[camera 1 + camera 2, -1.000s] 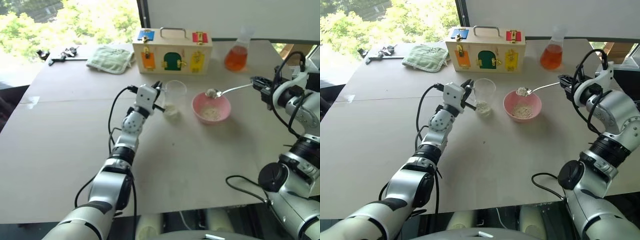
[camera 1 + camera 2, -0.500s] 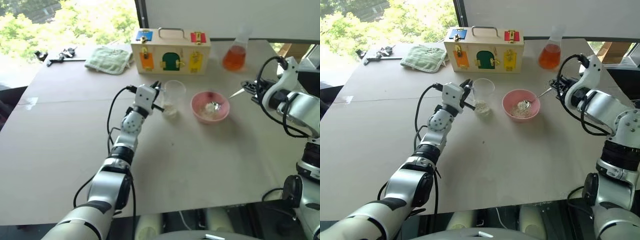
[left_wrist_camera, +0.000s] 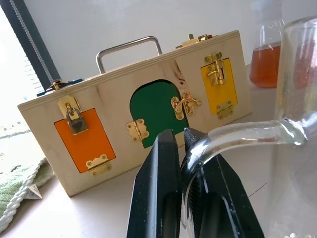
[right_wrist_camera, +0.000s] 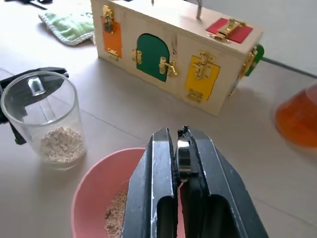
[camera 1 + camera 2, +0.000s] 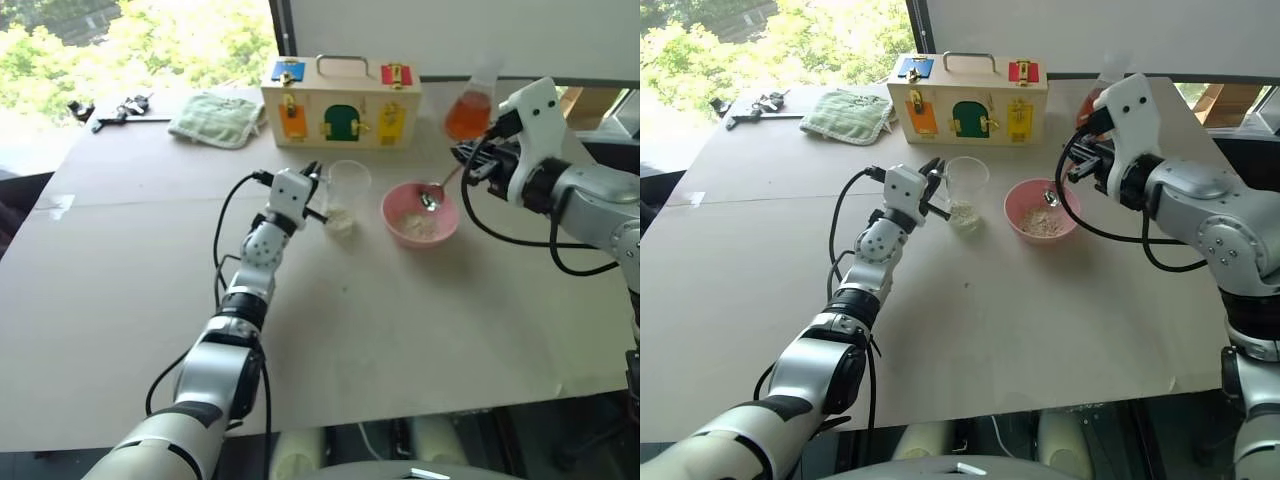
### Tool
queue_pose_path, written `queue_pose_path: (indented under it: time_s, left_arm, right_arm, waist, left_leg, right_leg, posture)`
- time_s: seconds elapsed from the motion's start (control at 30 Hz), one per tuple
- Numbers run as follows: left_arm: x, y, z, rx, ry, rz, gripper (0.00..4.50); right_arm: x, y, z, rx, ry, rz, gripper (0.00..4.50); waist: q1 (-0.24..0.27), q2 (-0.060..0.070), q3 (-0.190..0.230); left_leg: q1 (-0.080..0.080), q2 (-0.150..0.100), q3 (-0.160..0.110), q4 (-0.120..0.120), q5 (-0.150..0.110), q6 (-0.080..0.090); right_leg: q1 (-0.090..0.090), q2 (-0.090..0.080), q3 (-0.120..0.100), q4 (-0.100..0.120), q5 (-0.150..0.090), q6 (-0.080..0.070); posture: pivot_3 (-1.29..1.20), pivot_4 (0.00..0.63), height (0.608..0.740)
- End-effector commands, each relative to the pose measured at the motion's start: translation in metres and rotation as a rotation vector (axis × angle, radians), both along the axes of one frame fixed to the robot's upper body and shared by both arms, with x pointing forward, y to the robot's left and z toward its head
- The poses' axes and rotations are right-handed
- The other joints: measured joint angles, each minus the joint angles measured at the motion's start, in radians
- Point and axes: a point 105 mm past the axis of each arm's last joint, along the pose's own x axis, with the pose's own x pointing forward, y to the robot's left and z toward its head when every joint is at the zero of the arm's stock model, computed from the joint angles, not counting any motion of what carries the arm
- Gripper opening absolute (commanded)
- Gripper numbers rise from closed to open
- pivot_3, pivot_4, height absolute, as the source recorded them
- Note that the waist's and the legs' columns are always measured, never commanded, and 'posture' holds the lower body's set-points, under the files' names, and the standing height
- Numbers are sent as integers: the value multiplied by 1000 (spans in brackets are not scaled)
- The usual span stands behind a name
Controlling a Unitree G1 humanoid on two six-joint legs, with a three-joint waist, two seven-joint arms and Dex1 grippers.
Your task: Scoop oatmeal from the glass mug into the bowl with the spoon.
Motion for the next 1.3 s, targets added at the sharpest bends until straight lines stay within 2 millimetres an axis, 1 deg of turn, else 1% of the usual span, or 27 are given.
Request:
queue_pose_path:
  time_s: [0.03, 0.13, 0.2, 0.27, 0.33, 0.4, 0.47, 0.53, 0.6, 0.63, 0.7, 0.77, 0.83, 0.9, 0.93, 1.03, 1.1, 1.17, 1.2, 1.23, 1.27, 1.3]
  left_arm:
    - [-1, 3, -11, 35, 31, 10, 56]
    - [-1, 2, -11, 34, 30, 10, 56]
    - [-1, 2, -12, 35, 30, 10, 56]
    - [-1, 2, -13, 36, 32, 9, 56]
    - [-2, 1, -14, 34, 36, 6, 56]
    - [-2, 0, -14, 29, 40, -1, 56]
    - [-2, 0, -15, 25, 47, -5, 56]
    - [-3, 2, -17, 25, 53, -4, 56]
    - [-4, 3, -18, 23, 55, -5, 56]
    - [-4, 3, -18, 22, 55, -7, 56]
    - [-5, 3, -17, 21, 54, -9, 56]
    - [-5, 4, -17, 15, 56, -8, 56]
    - [-7, 5, -19, 6, 63, -12, 56]
    - [-9, 4, -21, -4, 76, -26, 56]
    - [-9, 4, -21, -6, 78, -29, 56]
    - [-12, 7, -24, -5, 84, -25, 56]
    - [-14, 11, -27, -19, 98, -15, 56]
    - [-15, 13, -30, -27, 109, -8, 0]
    - [-16, 13, -31, -29, 113, -8, 0]
    - [-17, 13, -32, -31, 117, -9, 0]
    - [-17, 13, -33, -37, 120, -10, 0]
    - [-18, 13, -33, -40, 122, -10, 0]
  right_arm:
    - [-7, 6, 18, -53, -123, 46, 0]
    - [2, -8, 16, 56, -90, -24, 0]
    - [9, -17, 28, 197, -83, -74, 0]
    - [12, -19, 44, 310, -95, -76, 0]
    - [11, -8, 63, 455, -92, -12, 0]
    - [7, 6, 75, 551, -78, 58, 0]
    - [2, 19, 82, 596, -65, 118, 0]
    - [-11, 41, 87, 618, -46, 248, 0]
    - [-20, 59, 77, 583, -2, 327, 0]
    - [-19, 63, 69, 562, 16, 326, 0]
    - [-17, 65, 60, 538, 33, 311, 0]
    - [-11, 67, 46, 499, 55, 284, 0]
    - [-5, 68, 31, 428, 72, 249, 0]
    - [-1, 70, 20, 376, 75, 225, 0]
    - [1, 70, 19, 371, 72, 220, 0]
    - [6, 70, 23, 396, 59, 206, 0]
    - [4, 74, 23, 364, 50, 235, 0]
    - [1, 79, 23, 340, 34, 262, 793]
    - [0, 80, 26, 351, 24, 275, 895]
    - [-1, 81, 28, 361, 18, 284, 1514]
    - [-2, 81, 33, 375, 6, 293, 1687]
    - [-3, 81, 36, 385, -3, 298, 2009]
  waist:
    - [0, 0, 0]
    - [3, -1, 1]
    - [3, -2, 1]
    - [3, -2, 1]
    - [1, -2, 2]
    - [1, -2, 1]
    - [2, -2, 1]
    - [2, -2, 1]
    - [1, -2, 1]
    - [0, -2, 1]
    - [0, -2, 1]
    - [-1, -2, 1]
    - [-3, -2, 1]
    - [-8, -2, 1]
    - [-7, -2, 1]
    - [-6, -2, 1]
    - [-7, -2, 1]
    - [-9, -2, 1]
    - [-10, -2, 1]
    - [-10, -2, 1]
    - [-11, -2, 1]
    - [-13, -2, 1]
  left_leg:
    - [0, 0, 0, 0, 0, -1]
    - [0, 0, 0, 0, 2, -3]
    - [0, 0, 0, 1, 2, -3]
    - [0, 0, 0, 1, 2, -4]
    - [1, 0, 1, 2, 2, -4]
    - [1, 0, 1, 2, 2, -4]
    - [1, 1, 0, 1, 2, -4]
    - [1, 1, 0, 1, 2, -4]
    - [1, 1, 1, 2, 2, -4]
    - [0, 1, 1, 1, 2, -4]
    - [0, 1, 0, 1, 2, -4]
    - [0, 1, 0, 1, 2, -4]
    - [0, 0, 1, 2, 2, -4]
    - [1, 0, 1, 2, 2, -4]
    - [1, 1, 0, 2, 2, -4]
    - [1, 0, 0, 2, 2, -4]
    - [1, 0, 1, 2, 2, -4]
    - [1, 0, 1, 2, 2, -4]
    - [1, 0, 1, 2, 2, -4]
    - [1, 0, 0, 2, 2, -4]
    - [1, 0, 0, 2, 2, -4]
    - [1, 0, 0, 2, 2, -4]
  right_leg:
    - [0, 0, 0, 0, 0, 0]
    - [0, 0, 0, 0, 0, 0]
    - [0, 0, 0, 1, 0, 0]
    - [0, 0, 0, 1, 0, 0]
    - [0, 0, 0, 3, 0, 0]
    - [0, 0, 0, 4, 0, 0]
    - [0, 1, 0, 4, 0, 0]
    - [0, 1, -1, 3, 0, 0]
    - [0, 0, 0, 3, 0, 0]
    - [0, 0, 0, 3, 0, 0]
    - [0, 0, 0, 2, 0, 0]
    - [0, 0, 0, 2, 0, 0]
    - [0, 0, 0, 2, 0, 0]
    - [0, 0, 0, 3, 0, 0]
    - [0, 0, 0, 4, 0, 0]
    - [0, 0, 0, 4, 0, 0]
    - [0, 0, 0, 3, 0, 0]
    - [0, -1, 0, 3, 0, 0]
    - [0, 0, 0, 3, 0, 0]
    - [0, 0, 0, 3, 0, 0]
    - [0, 0, 0, 4, 0, 0]
    - [0, 0, 0, 4, 0, 0]
  posture:
    - [0, 150, 740]
    - [0, 150, 740]
    - [0, 150, 740]
    - [0, 150, 740]
    - [0, 150, 740]
    - [0, 150, 740]
    - [0, 150, 740]
    - [0, 150, 740]
    - [0, 150, 740]
    - [0, 150, 740]
    - [0, 150, 740]
    - [0, 150, 740]
    - [0, 150, 740]
    - [0, 150, 740]
    - [0, 150, 740]
    - [0, 150, 740]
    - [0, 150, 740]
    - [0, 150, 740]
    - [0, 150, 740]
    - [0, 150, 740]
    - [0, 150, 740]
    - [0, 150, 740]
